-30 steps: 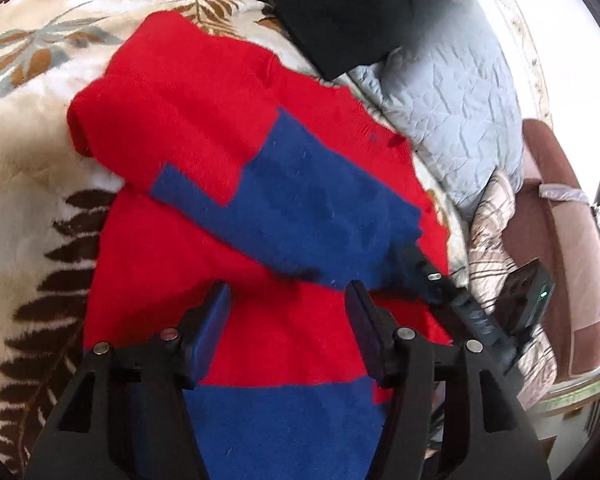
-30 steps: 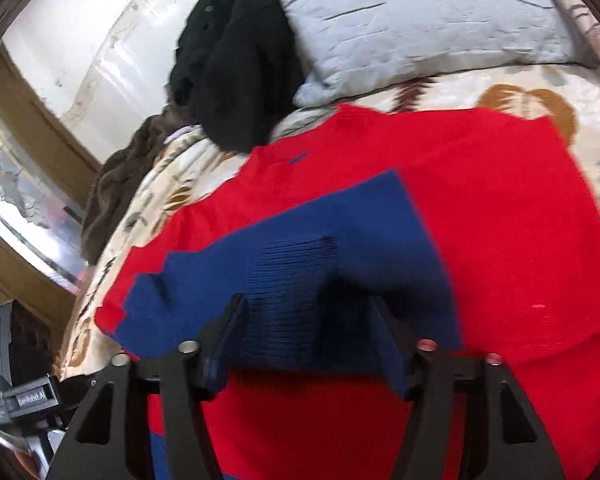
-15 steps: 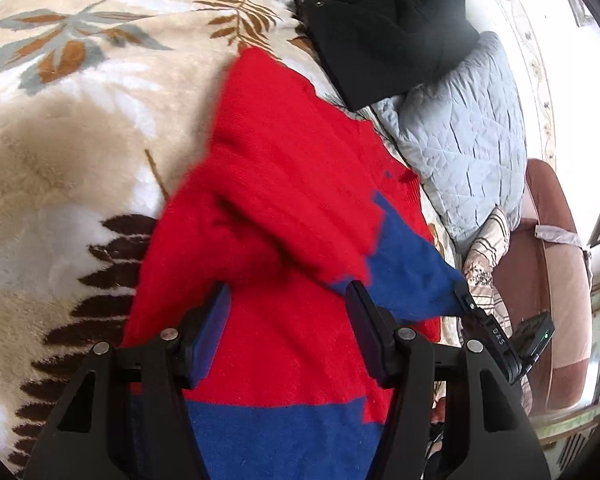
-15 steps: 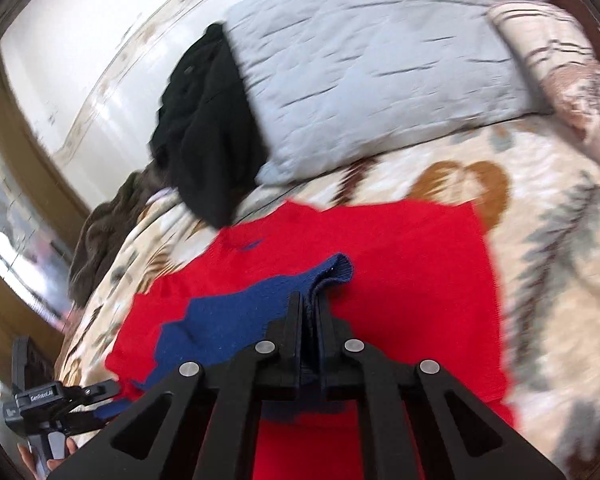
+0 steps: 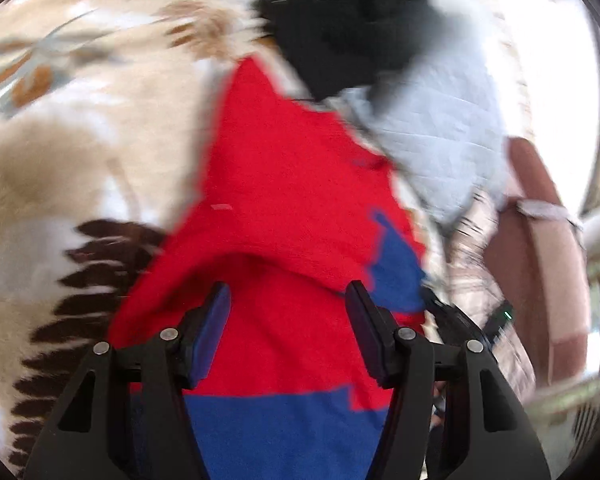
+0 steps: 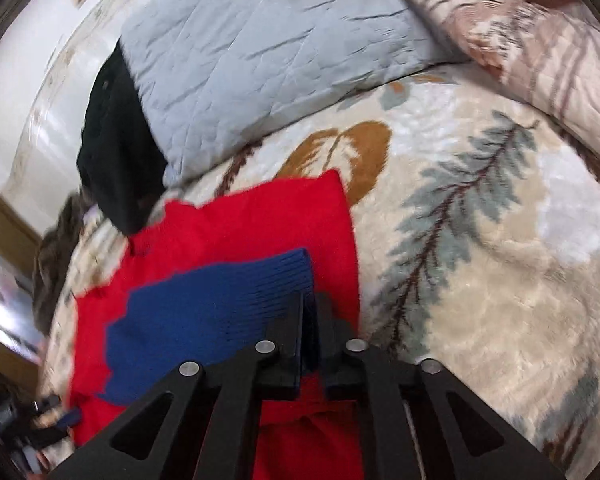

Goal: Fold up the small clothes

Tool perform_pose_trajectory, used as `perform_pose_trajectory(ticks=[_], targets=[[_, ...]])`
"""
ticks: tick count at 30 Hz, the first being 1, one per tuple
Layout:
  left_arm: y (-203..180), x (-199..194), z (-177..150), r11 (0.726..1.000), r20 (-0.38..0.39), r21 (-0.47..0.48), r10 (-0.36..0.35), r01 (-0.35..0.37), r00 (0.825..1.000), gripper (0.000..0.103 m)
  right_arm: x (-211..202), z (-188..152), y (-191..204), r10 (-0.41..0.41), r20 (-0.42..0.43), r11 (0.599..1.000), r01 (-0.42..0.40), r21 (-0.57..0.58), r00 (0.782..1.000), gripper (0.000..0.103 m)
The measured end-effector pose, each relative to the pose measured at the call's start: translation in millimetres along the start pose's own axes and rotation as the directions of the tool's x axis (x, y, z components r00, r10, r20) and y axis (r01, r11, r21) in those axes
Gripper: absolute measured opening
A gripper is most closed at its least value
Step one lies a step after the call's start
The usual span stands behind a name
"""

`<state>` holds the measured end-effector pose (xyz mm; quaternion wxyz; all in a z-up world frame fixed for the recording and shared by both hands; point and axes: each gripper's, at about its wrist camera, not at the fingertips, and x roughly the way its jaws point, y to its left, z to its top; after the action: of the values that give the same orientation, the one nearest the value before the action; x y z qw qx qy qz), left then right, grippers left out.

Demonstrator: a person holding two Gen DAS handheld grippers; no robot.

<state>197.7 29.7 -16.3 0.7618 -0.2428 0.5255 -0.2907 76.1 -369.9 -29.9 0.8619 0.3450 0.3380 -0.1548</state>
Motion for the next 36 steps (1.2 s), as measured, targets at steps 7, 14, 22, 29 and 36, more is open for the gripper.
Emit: perform_pose_trajectory(ticks=[7,14,22,29,36], targets=[[-13,9,6,0.960,0.105,0.110,0.248,-0.259,0.963,0.067,7,-10,19,0.059,-0.048,0.995,-0.063,-0.072,0.997,0.011],[-27,20,-2,0.924,0.074,0.206,0.313,-0.322,0.947,0.065,-6,-20,36,0.079,-0.103,0.989,-0.090,-0.115,0.992,0.014],[-41,49,-19,0.848,0.001,0.325,0.443,-0.420,0.896,0.070,-11,-47,43,-0.041,-0.267,0.983,-0.010,-0.185,0.963,0.033],[-16,-22,-50,0.939,-0.195,0.219,0.307,-0.264,0.931,0.070,-88,-80,24,-0.071,-0.350,0.961,-0.031,-0.276,0.934,0.044],[16,-76,-107,0.912,-0.299,0.204,0.404,-0.355,0.865,0.070,-141,-138,-33,-0.050,-0.441,0.979,-0.044,-0.201,0.896,0.046]])
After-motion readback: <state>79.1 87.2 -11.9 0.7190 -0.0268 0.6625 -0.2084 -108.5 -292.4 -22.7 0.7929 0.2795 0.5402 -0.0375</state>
